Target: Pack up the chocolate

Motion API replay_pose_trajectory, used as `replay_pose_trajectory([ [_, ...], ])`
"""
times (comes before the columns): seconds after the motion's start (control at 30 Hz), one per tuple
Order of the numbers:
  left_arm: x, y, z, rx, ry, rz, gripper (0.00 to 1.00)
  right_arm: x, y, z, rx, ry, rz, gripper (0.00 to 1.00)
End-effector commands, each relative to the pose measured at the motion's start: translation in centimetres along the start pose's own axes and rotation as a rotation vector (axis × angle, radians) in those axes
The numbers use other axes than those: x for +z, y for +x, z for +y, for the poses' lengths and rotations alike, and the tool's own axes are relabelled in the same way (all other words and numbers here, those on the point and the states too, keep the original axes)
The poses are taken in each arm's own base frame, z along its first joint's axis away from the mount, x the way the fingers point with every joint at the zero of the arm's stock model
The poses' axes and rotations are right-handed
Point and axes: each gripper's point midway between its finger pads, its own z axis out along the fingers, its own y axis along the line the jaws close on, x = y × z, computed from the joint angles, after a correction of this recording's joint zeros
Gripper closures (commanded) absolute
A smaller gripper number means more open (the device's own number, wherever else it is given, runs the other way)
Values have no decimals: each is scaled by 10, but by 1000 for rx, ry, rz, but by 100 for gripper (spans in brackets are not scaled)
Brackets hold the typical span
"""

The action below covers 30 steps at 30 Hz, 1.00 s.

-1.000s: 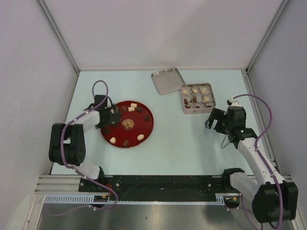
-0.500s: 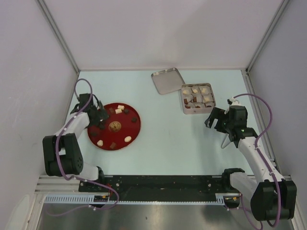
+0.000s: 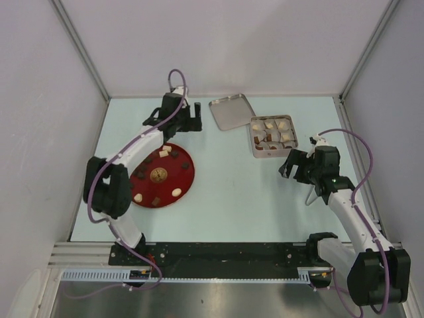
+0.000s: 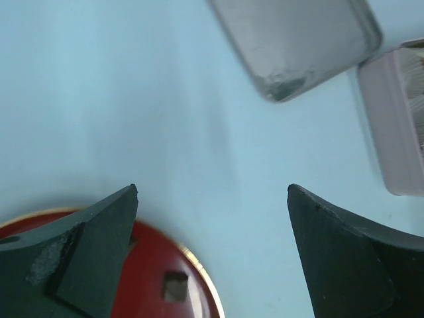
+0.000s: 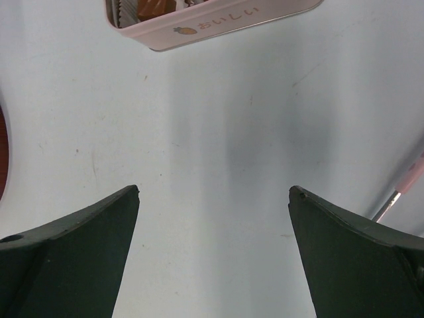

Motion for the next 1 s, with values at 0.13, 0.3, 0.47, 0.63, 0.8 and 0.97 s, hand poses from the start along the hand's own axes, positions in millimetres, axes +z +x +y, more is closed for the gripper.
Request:
replay_pose_trajectory([
  [0.13,53,-38,-101,135,265,-84,0,-4,2,21,-58,-79,4,0],
  [0.3,78,-48,-131,118,358,-127,0,-6,13,27,-65,-103,41,0],
  [0.47,102,-45,-149,84,421,-133,0,-9,17,29,-71,-113,55,0],
  [0.63,129,-33,-153,46,429,-105,0,-11,20,27,-78,-107,66,0],
  [0.8,150,-11,-155,13,441,-55,0,-12,22,26,-76,-103,73,0],
  [0.97,160,5,-158,-29,456,-10,0,-12,22,25,-79,-101,75,0],
])
